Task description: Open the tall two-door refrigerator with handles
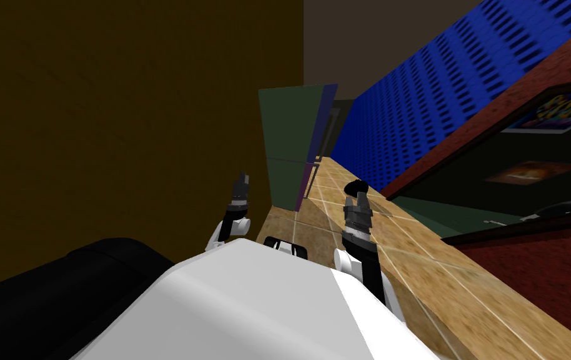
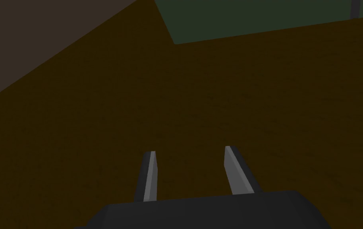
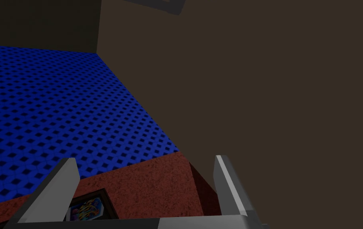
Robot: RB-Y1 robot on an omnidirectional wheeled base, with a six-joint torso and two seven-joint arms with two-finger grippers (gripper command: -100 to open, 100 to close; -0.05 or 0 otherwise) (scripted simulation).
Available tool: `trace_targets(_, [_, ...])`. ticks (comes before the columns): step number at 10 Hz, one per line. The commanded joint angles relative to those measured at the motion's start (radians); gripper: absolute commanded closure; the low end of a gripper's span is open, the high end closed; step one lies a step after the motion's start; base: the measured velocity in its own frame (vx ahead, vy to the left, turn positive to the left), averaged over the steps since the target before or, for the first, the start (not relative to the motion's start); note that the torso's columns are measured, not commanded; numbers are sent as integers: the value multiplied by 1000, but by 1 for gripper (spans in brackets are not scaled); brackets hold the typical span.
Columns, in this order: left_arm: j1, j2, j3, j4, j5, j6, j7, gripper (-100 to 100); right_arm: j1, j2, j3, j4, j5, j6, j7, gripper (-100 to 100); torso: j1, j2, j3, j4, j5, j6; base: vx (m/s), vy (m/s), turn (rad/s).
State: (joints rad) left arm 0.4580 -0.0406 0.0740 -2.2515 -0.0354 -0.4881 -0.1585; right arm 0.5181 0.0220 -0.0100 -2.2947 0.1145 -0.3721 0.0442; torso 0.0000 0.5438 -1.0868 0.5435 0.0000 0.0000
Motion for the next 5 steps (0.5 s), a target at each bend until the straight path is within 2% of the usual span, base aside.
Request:
trace_targets(1, [0, 0, 0, 0, 0, 0, 0, 0, 0, 0, 0, 0, 0, 0, 0, 0, 0, 74, -148, 74, 0, 0, 0, 0, 0])
trace_targets(2, [-3, 50, 0, -1, 0, 12, -1, -100, 0, 0, 0, 0, 0, 0, 0, 0, 0, 148, -295, 148, 0, 0, 16, -17, -8])
trace_targets(3, [-6, 77, 0, -3, -1, 23, -1, -100, 0, 0, 0, 0, 0, 0, 0, 0, -1, 181, -364, 181, 0, 0, 30, -39, -11])
trace_targets(5, [-14, 139, 1, -9, -1, 58, -4, -100, 0, 0, 0, 0, 0, 0, 0, 0, -2, 191, -389, 193, -1, 0, 49, -65, -13])
